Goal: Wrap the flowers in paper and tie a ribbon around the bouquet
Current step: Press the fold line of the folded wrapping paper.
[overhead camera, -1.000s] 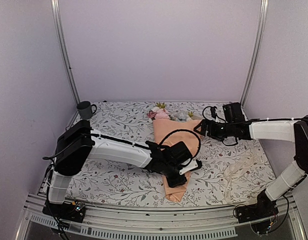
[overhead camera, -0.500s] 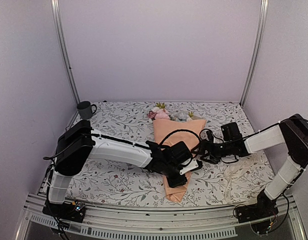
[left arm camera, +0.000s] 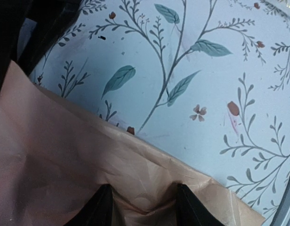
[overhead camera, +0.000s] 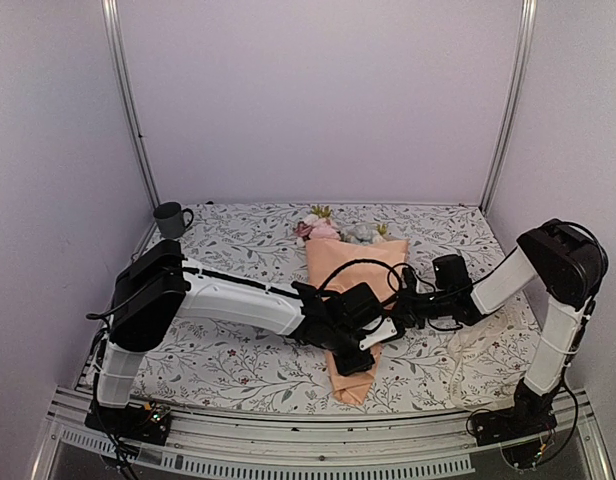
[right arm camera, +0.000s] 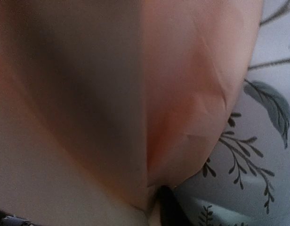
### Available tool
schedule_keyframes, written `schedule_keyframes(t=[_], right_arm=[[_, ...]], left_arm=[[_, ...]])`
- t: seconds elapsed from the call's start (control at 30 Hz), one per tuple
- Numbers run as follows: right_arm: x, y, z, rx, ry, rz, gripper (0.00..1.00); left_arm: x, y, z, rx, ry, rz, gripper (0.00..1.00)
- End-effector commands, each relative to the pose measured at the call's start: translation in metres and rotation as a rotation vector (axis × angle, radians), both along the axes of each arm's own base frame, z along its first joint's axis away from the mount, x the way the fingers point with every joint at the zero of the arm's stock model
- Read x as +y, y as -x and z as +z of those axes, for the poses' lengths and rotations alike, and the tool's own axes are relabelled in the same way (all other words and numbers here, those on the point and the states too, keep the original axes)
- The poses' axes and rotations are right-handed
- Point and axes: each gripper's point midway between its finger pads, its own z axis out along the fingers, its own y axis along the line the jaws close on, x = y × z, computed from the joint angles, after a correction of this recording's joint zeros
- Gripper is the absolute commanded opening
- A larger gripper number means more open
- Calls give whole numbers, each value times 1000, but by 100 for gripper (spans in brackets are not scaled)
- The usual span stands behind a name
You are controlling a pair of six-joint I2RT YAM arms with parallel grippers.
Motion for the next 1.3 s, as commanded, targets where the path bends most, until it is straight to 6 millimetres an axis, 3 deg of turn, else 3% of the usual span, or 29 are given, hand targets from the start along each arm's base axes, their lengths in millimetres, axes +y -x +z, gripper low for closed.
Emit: schedule_keyframes(t=[0.0, 0.1, 0.23, 0.33, 0.4, 0.5, 0.6, 0.63, 0.73, 0.93, 1.1, 1.2, 1.27], right_arm=[[1, 11, -7, 59, -11, -11, 2], [1, 9, -2, 51, -11, -16, 0], [1, 7, 3, 48, -7, -24, 0], [0, 4, 5, 43, 9, -31, 0], [-1, 3, 7, 41, 22, -33, 0], [-2, 3, 6, 38, 46, -27, 0], [-1, 2, 6, 38, 52, -17, 0], [-1, 1, 7, 34, 51, -15, 0], [1, -2, 9, 31, 51, -14, 0], [-1, -9, 15, 17, 92, -26, 0], [-9, -12, 17, 6, 184, -35, 3], [-20, -15, 24, -15, 279, -39, 17], [-35, -17, 32, -41, 375, -65, 31]], left_arm=[[31, 24, -43, 78, -130, -35, 47], [32, 24, -34, 59, -88, -28, 47], [24, 20, -6, 25, 22, -7, 53], [18, 23, 32, 16, 158, -8, 59], [16, 28, 72, 4, 273, -28, 62], [25, 38, 112, -14, 405, -71, 62], [38, 29, 133, -68, 488, -36, 61], [42, 20, 132, -90, 487, 4, 60], [49, -3, 90, -88, 320, 91, 56], [36, 7, 7, -20, 46, 54, 53], [36, 16, -15, 4, -14, 27, 53], [37, 19, -21, 17, -31, 14, 53], [38, 20, -22, 21, -36, 12, 53]])
